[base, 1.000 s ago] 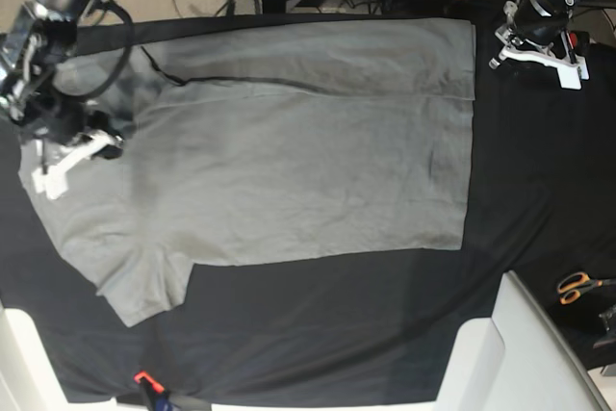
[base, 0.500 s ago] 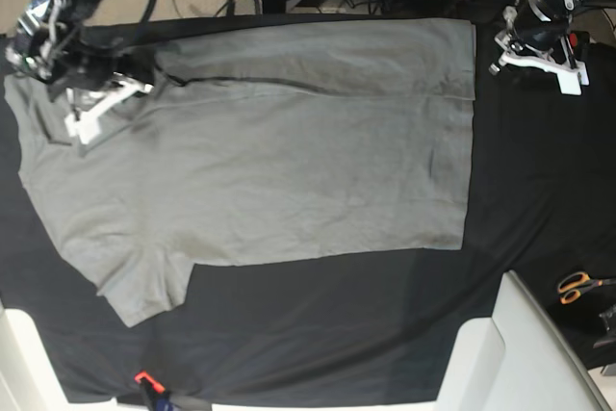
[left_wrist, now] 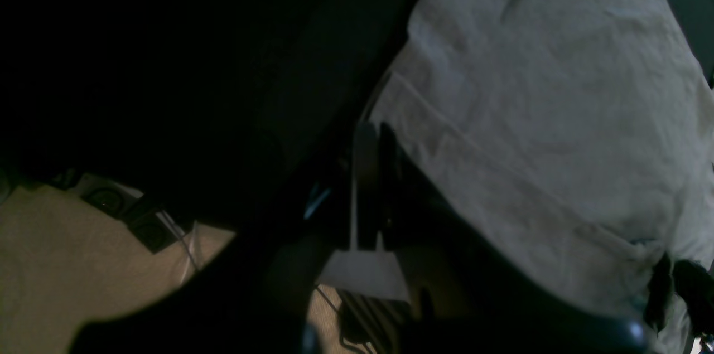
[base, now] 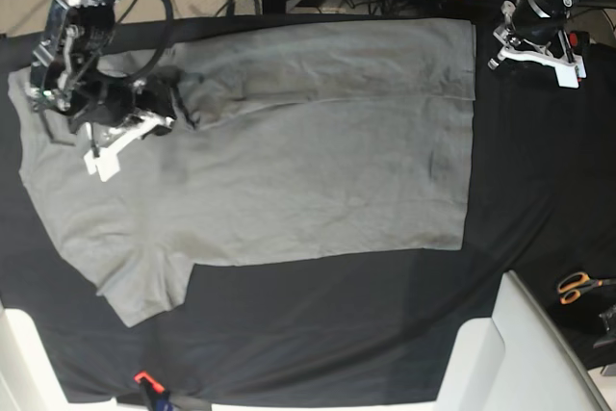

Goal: Fold the T-shirt properly
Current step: 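Drag the grasped shoulder fabric inward across the shirt with right gripper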

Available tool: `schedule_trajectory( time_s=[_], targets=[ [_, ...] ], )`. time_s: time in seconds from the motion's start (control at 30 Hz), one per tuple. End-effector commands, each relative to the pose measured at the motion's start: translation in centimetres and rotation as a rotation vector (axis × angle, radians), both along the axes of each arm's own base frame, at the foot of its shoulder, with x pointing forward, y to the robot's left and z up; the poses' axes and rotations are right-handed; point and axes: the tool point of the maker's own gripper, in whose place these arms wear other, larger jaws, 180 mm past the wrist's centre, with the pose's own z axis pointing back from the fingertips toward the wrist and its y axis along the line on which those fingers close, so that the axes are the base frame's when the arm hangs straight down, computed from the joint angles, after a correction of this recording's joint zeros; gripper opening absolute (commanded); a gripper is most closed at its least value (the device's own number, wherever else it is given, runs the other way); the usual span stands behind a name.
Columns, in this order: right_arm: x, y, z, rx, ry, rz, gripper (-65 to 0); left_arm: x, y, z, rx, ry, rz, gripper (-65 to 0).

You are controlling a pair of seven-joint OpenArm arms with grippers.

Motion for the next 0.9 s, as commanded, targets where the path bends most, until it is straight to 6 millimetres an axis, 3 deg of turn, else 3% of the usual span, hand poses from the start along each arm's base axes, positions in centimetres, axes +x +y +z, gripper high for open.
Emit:
schedule_trajectory(
  time_s=[0.0, 0.13, 0.23, 0.37, 0.43, 0.87],
  targets=[
    [0.9, -1.5, 1.4, -0.031, -0.048, -0.031, -64.7, 0.4, 0.6, 0.9, 0.023, -0.027, -0.004, -65.0],
    [1.2, -4.4, 4.5, -0.128, -0.108, -0.091, -64.7, 0.5, 0.6, 0.9, 0.023, -0.029, -0.004, -65.0],
    [1.0, -7.0, 5.2, -0.181, -0.119, -0.135, -64.7, 0.7, 0.6, 1.0, 0.024, -0.034, -0.005, -65.0],
    [-0.1, -10.4, 3.4, -0.173, -0.046, -0.254, -64.7, 1.3, 0.6, 1.2, 0.023, -0.047, -0.004, -65.0],
    [-0.4, -11.2, 2.3, -0.158, -0.007, -0.272, -64.7, 1.4, 0.6, 1.2, 0.022, -0.049, -0.003, -65.0],
    [0.6, -11.0, 0.4, -0.117, 0.014, -0.295, -64.8, 1.4, 0.6, 1.2, 0.022, -0.049, -0.002, -65.0]
  ],
)
